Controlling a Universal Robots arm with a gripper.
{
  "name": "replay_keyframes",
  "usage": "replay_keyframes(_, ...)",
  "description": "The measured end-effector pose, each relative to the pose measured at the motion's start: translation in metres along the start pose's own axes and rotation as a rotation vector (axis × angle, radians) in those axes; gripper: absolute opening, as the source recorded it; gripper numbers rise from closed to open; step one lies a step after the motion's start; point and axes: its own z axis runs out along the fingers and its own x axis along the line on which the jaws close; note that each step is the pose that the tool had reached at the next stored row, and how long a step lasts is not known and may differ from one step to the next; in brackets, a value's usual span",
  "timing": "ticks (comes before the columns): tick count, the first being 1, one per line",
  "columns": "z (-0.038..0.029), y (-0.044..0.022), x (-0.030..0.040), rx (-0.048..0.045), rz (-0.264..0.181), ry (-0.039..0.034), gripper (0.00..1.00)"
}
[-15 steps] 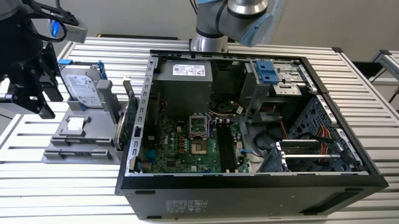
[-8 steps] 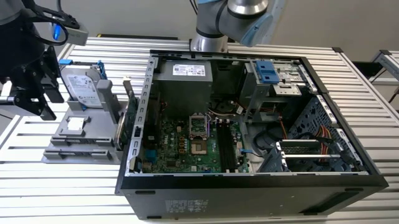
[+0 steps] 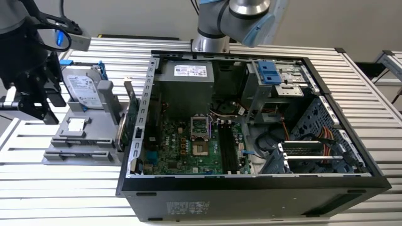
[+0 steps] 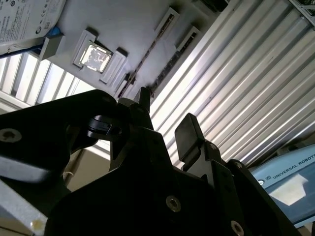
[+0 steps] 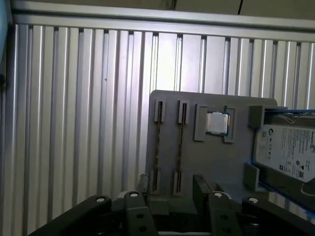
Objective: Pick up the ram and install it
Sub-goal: 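Pick up the ram and move it above insertion slot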
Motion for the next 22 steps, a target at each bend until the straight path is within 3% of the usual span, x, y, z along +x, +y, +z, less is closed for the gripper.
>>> replay_keyframes(22,0.0218,-0.0008,0.0002,-0.0027,0.002,0.0008,1.0)
